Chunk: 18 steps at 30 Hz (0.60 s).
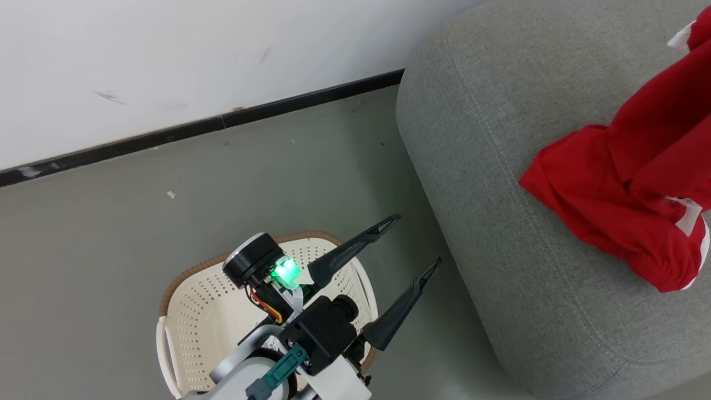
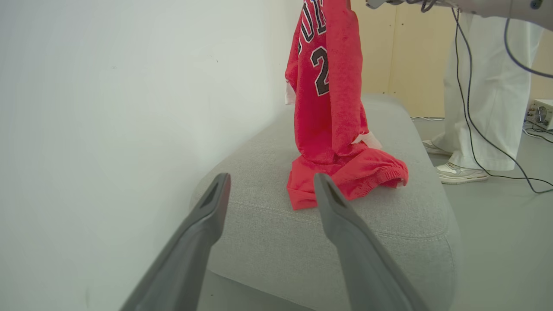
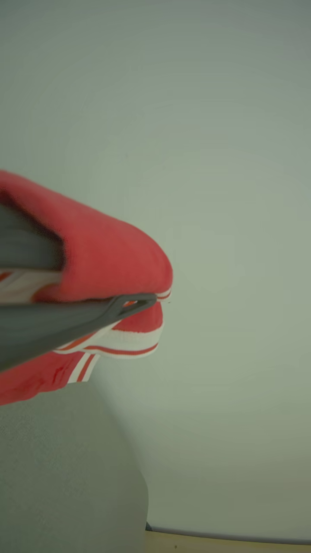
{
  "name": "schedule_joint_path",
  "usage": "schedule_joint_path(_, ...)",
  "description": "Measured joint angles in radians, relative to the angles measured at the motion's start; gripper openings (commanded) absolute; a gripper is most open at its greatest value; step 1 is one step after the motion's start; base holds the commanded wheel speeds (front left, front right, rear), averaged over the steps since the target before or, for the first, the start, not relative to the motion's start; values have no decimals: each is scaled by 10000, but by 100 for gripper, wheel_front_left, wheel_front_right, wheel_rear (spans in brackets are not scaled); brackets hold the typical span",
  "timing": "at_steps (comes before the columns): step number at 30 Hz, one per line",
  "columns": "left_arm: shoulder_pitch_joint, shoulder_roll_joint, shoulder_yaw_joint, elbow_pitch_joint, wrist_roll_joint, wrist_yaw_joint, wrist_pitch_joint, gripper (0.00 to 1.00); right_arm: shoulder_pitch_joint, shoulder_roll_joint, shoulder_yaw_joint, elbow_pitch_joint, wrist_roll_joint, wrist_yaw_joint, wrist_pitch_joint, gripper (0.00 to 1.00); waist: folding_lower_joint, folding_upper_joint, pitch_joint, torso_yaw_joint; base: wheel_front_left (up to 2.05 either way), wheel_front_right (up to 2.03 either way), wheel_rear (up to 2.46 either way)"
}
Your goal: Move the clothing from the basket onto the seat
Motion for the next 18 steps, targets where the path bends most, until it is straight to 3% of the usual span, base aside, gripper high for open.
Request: schedule_joint_path(18,-508,130,-25,-96,173,-6,130,100,2982,1097,349,1586,67,0,-1538,0,0,0,1087,-150,0,0,0)
